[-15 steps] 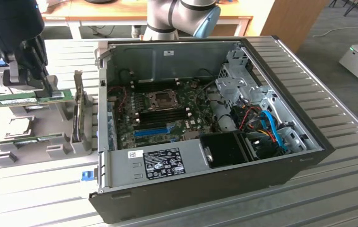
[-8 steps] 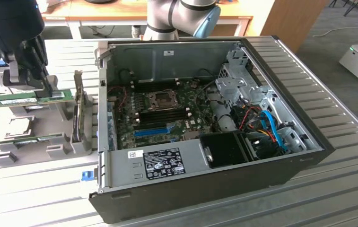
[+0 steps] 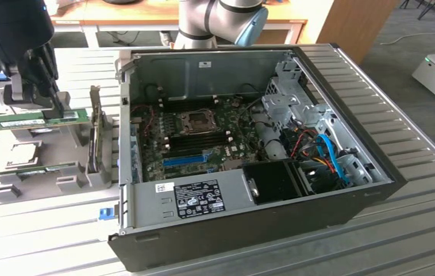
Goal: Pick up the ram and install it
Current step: 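Pick up the ram and move it above insertion slot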
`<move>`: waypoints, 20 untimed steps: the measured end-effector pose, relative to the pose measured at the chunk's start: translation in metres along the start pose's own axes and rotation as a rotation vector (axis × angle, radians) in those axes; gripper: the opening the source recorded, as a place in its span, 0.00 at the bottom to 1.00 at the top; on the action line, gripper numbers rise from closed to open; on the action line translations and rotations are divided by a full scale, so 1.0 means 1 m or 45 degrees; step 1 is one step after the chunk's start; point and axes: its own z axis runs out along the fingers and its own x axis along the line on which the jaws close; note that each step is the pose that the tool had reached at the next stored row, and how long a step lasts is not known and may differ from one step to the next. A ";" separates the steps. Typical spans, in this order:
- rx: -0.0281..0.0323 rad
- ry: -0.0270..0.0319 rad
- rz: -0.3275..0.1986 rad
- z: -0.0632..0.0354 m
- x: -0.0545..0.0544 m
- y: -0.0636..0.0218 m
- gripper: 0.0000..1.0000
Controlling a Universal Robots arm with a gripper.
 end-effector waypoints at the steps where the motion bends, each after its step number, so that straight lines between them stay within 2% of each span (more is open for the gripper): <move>1: 0.0001 -0.0001 0.000 0.0000 0.000 -0.0002 0.13; 5: 0.0000 0.0000 0.000 -0.0001 0.000 -0.0036 0.13; 11: -0.0001 -0.0007 0.000 -0.0005 0.001 -0.0136 0.13; 20: 0.0000 -0.0030 0.000 -0.0014 0.002 -0.0360 0.13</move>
